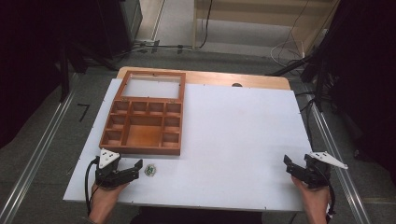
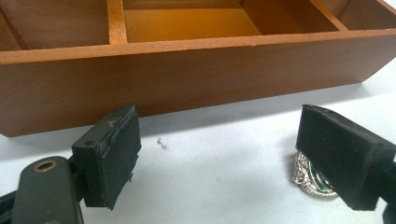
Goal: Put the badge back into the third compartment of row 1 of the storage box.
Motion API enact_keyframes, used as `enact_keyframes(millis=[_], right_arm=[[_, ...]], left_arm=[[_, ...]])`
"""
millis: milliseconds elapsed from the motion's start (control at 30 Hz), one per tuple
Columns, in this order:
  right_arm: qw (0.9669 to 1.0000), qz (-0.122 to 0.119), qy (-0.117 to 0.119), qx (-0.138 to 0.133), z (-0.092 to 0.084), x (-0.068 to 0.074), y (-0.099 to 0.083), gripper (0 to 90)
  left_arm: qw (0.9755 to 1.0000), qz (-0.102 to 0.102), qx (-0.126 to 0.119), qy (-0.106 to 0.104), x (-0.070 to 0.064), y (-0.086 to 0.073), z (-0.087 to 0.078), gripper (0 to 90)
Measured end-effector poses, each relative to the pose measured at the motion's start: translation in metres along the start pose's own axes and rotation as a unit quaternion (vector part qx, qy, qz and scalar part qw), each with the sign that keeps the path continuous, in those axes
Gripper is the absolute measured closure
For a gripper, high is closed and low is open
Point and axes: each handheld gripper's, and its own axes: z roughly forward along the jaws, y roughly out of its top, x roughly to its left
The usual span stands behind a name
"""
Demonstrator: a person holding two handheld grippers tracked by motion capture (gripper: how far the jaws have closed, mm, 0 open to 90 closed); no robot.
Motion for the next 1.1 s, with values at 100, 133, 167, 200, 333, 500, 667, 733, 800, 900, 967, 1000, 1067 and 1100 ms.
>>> enact_keyframes(millis=[100,133,167,200,333,500,667,733,800,900,967,1000,1067,1100], right_arm=[[1.0,0.0,0.001,0.0,0.0,0.0,0.0,18.0],[1.0,-0.003,-0.001,-0.001,0.0,0.0,0.0,18.0],[1.0,-0.005,-0.001,-0.003,0.0,0.0,0.0,18.1],[1.0,-0.004,-0.001,-0.004,-0.001,0.0,0.0,18.1],[1.0,-0.001,0.002,0.0,0.0,0.0,0.0,18.2],[1.0,-0.004,0.004,0.002,0.001,0.0,0.0,18.2],[1.0,-0.004,0.004,0.004,0.001,0.0,0.0,18.2],[1.0,-0.004,0.005,0.002,0.001,0.0,0.0,18.2],[1.0,-0.002,0.006,0.003,0.0,0.0,0.0,18.2],[1.0,-0.002,0.007,0.002,0.0,0.0,0.0,18.1],[1.0,-0.002,0.006,0.002,0.0,0.0,0.0,18.1],[1.0,-0.002,0.007,0.003,0.0,0.0,0.0,18.2],[1.0,-0.002,0.007,0.003,0.0,0.0,0.0,18.1],[1.0,-0.002,0.007,0.003,0.0,0.0,0.0,18.1]], left_arm=[[1.0,0.0,-0.001,-0.001,-0.001,0.0,0.0,14.5],[1.0,0.0,0.0,-0.001,-0.001,0.0,0.0,14.5],[1.0,0.001,0.002,-0.001,-0.002,0.0,0.001,14.5],[1.0,0.0,0.002,-0.002,-0.002,0.0,0.001,14.5],[1.0,0.001,0.004,-0.007,-0.004,0.0,0.002,14.5],[0.9999,0.002,0.003,-0.011,-0.006,0.0,0.002,14.5],[0.9999,0.002,0.003,-0.012,-0.007,0.0,0.003,14.5],[0.9999,0.002,0.004,-0.013,-0.008,0.0,0.003,14.5],[0.9999,0.004,0.005,-0.015,-0.008,0.0,0.003,14.6],[0.9998,0.002,0.005,-0.017,-0.01,0.0,0.004,14.8],[0.9997,0.007,0.008,-0.02,-0.012,-0.001,0.004,15.2],[0.9997,0.009,0.009,-0.022,-0.013,-0.001,0.004,15.2],[0.9996,0.009,0.01,-0.023,-0.014,-0.001,0.004,16.1],[0.9996,0.01,0.01,-0.024,-0.014,-0.001,0.005,16.2]])
